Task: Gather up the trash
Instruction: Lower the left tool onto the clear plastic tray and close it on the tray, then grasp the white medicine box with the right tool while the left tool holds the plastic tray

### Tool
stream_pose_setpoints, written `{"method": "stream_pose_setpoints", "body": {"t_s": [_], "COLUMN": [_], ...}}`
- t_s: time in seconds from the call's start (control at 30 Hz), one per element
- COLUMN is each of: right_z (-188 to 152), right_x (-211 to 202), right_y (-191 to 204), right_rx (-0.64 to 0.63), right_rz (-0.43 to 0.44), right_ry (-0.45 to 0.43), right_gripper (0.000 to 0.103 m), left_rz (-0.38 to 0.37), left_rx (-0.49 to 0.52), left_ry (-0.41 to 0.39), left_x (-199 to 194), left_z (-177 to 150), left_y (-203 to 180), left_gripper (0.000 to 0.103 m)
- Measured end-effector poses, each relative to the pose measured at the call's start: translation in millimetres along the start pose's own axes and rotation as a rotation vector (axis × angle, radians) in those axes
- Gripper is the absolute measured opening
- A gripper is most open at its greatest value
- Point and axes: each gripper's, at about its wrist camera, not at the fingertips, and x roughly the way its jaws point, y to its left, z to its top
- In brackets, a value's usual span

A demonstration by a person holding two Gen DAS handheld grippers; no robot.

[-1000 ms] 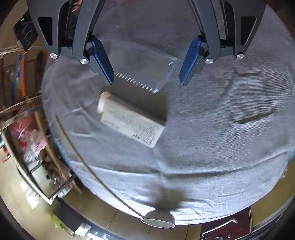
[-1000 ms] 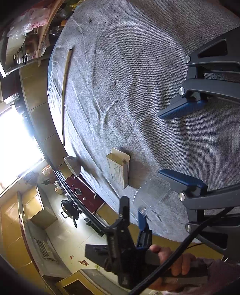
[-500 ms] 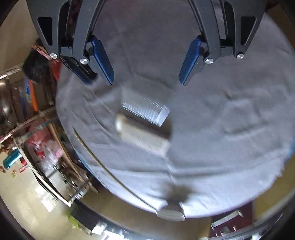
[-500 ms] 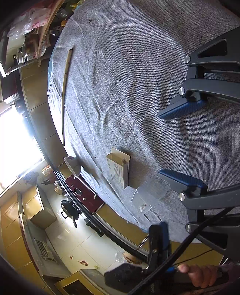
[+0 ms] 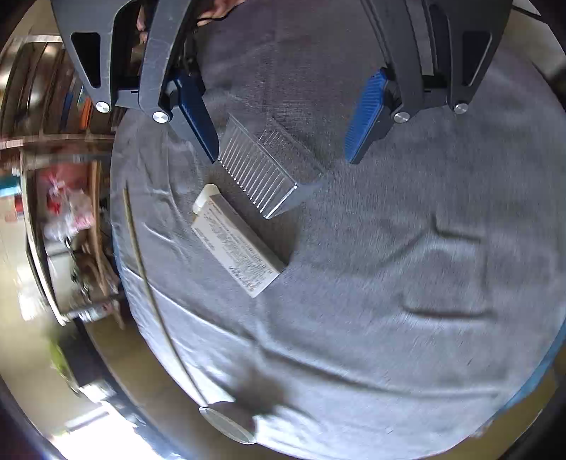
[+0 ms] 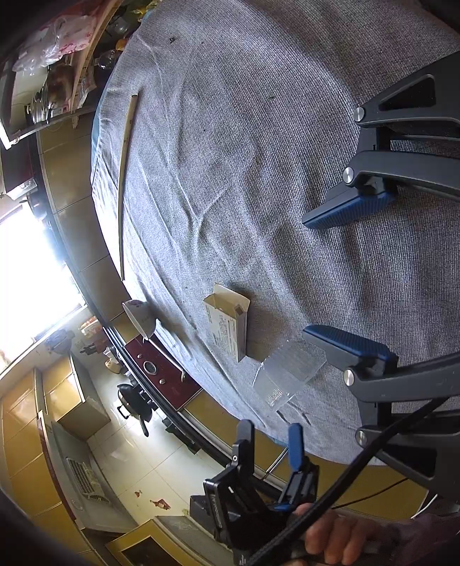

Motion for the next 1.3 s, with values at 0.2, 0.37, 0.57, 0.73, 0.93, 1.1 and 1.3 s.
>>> {"method": "stream_pose_setpoints", "body": {"t_s": [0.2, 0.37, 0.57, 0.73, 0.93, 1.1, 1.3], "right_z": [-1, -1, 0, 0, 0, 0, 11], "right_x": [-2, -2, -2, -2, -2, -3, -8], "right_y": [-2, -3, -3, -3, -3, -3, 17], "right_rx": [0.007, 0.009, 0.008, 0.008, 0.009, 0.014, -0.084], "right_rz": [0.008, 0.011, 0.010, 0.010, 0.010, 0.010, 0.028], "right_ry": [-0.001, -0.001, 0.000, 0.001, 0.002, 0.002, 0.006], "right_gripper": [0.061, 0.061, 0.061, 0.061, 0.061, 0.061, 0.061], "left_rz": [-0.048, -0.104, -0.144, -0.155, -0.147, -0.158, -0.196], "left_rx": [-0.149, -0.175, -0.197, -0.171, -0.114, -0.063, 0.016], "left_ry": [0.018, 0.024, 0.046, 0.020, 0.037, 0.028, 0.040], "left_x": [17, 27, 38, 30, 19, 2, -14], "left_z": [-4, -5, -3, 0, 1, -4, -15], "left_y": [2, -1, 6, 6, 16, 31, 43], "left_gripper": [0.074, 0.069, 0.032, 0.013, 0.004, 0.002, 0.002]}}
